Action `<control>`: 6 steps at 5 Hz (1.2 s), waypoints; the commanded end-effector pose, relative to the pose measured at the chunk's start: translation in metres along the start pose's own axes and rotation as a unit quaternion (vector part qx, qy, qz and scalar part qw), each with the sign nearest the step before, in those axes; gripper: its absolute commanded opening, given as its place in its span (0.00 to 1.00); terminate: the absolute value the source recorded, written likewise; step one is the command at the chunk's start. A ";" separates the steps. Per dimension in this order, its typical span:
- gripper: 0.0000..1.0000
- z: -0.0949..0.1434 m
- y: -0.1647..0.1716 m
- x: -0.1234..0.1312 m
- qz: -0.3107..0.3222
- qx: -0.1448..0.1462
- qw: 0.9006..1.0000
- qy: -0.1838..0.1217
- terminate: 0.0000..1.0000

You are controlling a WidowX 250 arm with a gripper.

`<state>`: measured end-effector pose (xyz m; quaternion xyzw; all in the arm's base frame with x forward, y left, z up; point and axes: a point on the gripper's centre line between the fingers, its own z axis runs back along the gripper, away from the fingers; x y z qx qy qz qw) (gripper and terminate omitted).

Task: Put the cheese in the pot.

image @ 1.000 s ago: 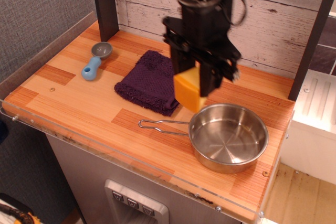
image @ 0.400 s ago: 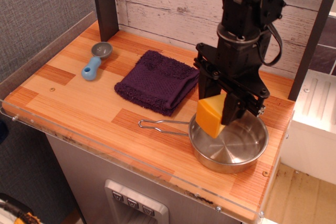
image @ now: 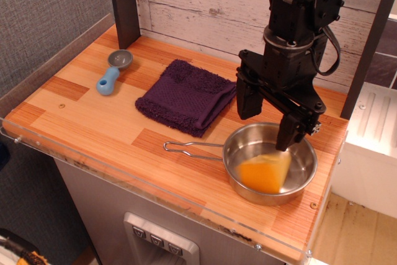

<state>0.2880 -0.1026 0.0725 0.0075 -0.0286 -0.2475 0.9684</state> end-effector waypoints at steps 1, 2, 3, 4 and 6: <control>1.00 0.045 0.060 -0.034 0.118 -0.008 0.992 -0.051 0.00; 1.00 0.062 0.102 -0.062 0.193 -0.015 0.979 -0.064 0.00; 1.00 0.064 0.128 -0.075 0.203 -0.008 0.977 -0.064 0.00; 1.00 0.062 0.138 -0.082 0.215 -0.009 0.975 -0.064 0.00; 1.00 0.072 0.148 -0.085 0.174 -0.022 0.984 -0.040 1.00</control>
